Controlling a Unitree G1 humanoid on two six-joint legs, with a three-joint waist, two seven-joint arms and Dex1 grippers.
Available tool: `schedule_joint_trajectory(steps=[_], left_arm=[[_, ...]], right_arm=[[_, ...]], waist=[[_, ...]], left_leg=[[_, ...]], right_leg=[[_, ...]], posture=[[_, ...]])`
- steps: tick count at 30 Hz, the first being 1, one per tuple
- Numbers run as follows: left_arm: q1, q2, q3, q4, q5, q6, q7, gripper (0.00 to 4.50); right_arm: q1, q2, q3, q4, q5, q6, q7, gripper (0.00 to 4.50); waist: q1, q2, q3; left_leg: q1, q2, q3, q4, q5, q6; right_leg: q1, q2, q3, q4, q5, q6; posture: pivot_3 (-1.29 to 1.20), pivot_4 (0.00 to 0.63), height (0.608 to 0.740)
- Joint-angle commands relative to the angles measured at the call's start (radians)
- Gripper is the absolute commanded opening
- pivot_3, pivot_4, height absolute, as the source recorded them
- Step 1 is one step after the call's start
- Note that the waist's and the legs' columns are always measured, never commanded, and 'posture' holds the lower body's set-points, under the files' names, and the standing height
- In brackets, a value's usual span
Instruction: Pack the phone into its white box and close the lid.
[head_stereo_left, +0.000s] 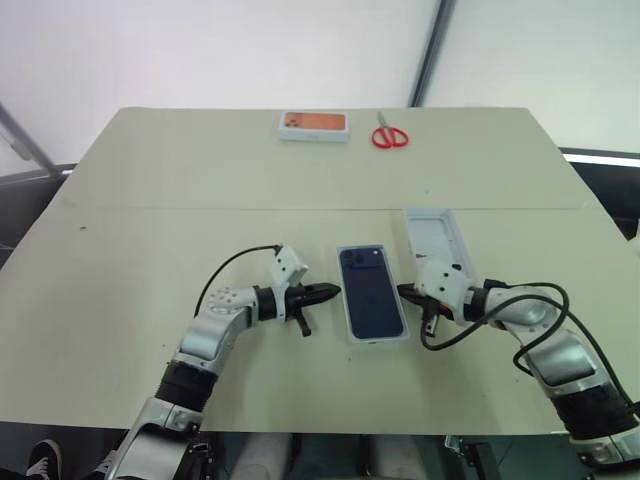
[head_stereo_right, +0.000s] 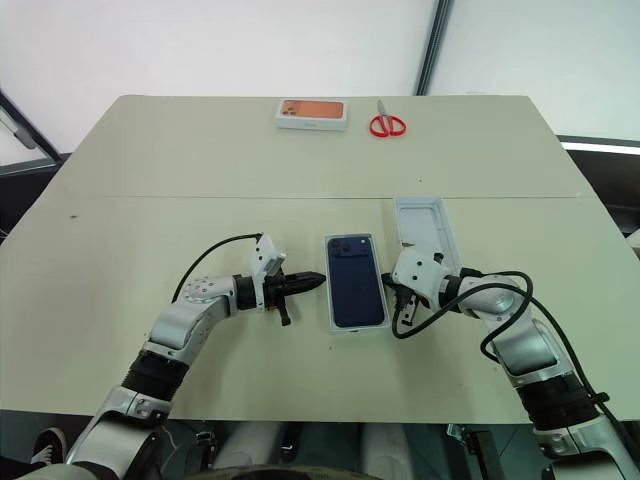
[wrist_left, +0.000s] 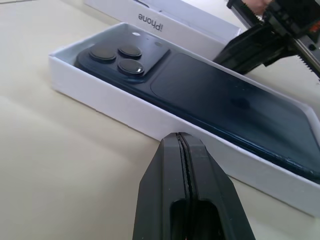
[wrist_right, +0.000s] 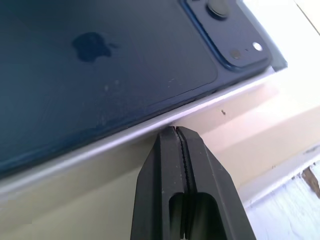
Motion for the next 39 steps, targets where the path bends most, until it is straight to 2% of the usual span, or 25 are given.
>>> schedule_joint_trajectory(steps=[1, 5, 11, 18, 39], left_arm=[[-0.010, -0.048, -0.042, 0.022, 0.021, -0.025, 0.022, 0.02], [0.006, -0.067, -0.054, 0.001, 0.024, -0.019, 0.022, 0.02], [0.036, -0.037, -0.048, -0.018, 0.028, -0.021, 0.002, 0.02], [0.005, -0.018, -0.019, 0.017, 0.030, -0.036, 0.014, 0.02], [0.009, 0.005, 0.015, -0.036, 0.005, -0.017, 0.024, 0.02]], right_arm=[[0.015, -0.008, -0.003, -0.049, 0.027, 0.007, 0.024, 0.00], [0.017, -0.011, -0.004, -0.049, 0.031, 0.022, 0.037, 0.00], [0.018, -0.009, -0.012, -0.057, 0.032, 0.026, 0.032, 0.00], [0.008, -0.016, -0.021, -0.058, 0.034, 0.032, 0.034, 0.00], [0.018, -0.098, -0.072, -0.124, 0.054, 0.044, 0.069, 0.00]], waist=[[0.001, 0.000, 0.000], [0.001, 0.000, 0.000], [-0.002, 0.000, 0.000], [-0.002, 0.000, 0.000], [-0.002, 0.000, 0.000]], left_leg=[[0.000, 0.000, 0.000, 0.000, 0.000, 0.000], [0.002, 0.000, 0.000, 0.000, 0.000, 0.000], [0.002, 0.000, -0.001, 0.000, -0.001, 0.001], [0.003, 0.000, -0.001, 0.000, -0.001, 0.001], [0.003, 0.000, -0.001, -0.001, -0.001, 0.001]], right_leg=[[0.000, 0.000, 0.000, 0.000, 0.000, 0.000], [0.003, 0.000, -0.001, -0.001, 0.000, 0.000], [0.004, 0.000, -0.001, -0.003, 0.000, 0.000], [0.004, 0.000, -0.001, -0.003, 0.000, 0.000], [0.004, 0.000, -0.001, -0.003, 0.000, 0.000]], posture=[[0.00, 0.150, 0.740], [0.00, 0.150, 0.740], [0.00, 0.150, 0.740], [0.00, 0.150, 0.740], [0.00, 0.150, 0.740]])
